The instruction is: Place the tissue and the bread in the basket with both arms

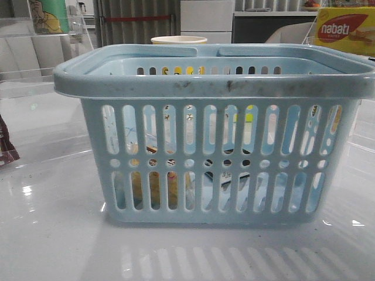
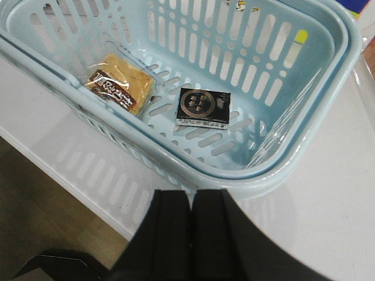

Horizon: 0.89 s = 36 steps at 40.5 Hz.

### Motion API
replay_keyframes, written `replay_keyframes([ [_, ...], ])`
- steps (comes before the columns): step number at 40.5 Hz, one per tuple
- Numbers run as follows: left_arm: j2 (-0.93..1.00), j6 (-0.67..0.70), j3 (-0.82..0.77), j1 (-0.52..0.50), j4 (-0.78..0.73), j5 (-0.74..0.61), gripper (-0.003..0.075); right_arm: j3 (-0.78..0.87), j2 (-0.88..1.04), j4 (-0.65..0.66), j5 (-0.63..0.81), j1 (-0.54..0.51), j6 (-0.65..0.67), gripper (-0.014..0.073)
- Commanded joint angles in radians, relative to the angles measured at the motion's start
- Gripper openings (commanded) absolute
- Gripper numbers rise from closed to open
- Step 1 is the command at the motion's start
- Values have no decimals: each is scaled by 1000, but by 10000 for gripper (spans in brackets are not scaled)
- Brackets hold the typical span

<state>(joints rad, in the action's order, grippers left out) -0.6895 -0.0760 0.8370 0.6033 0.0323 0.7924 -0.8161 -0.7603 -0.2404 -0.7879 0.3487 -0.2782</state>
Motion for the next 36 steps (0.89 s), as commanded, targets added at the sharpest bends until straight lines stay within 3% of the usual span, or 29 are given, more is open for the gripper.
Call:
replay_keyframes([
  [1, 14, 9, 24, -18, 7, -70, 93, -27, 4, -6, 65, 1, -12, 48],
  [7, 70, 5, -1, -152, 4, -106, 93, -27, 4, -6, 65, 1, -12, 48],
  [18, 308, 5, -358, -424, 4, -551, 93, -27, 4, -6, 65, 1, -12, 48],
  [28, 568, 5, -675, -542, 8, -772, 93, -27, 4, -6, 65, 1, -12, 48],
  [36, 686, 5, -810, -599, 14, -862, 93, -27, 4, -6, 65, 1, -12, 48],
])
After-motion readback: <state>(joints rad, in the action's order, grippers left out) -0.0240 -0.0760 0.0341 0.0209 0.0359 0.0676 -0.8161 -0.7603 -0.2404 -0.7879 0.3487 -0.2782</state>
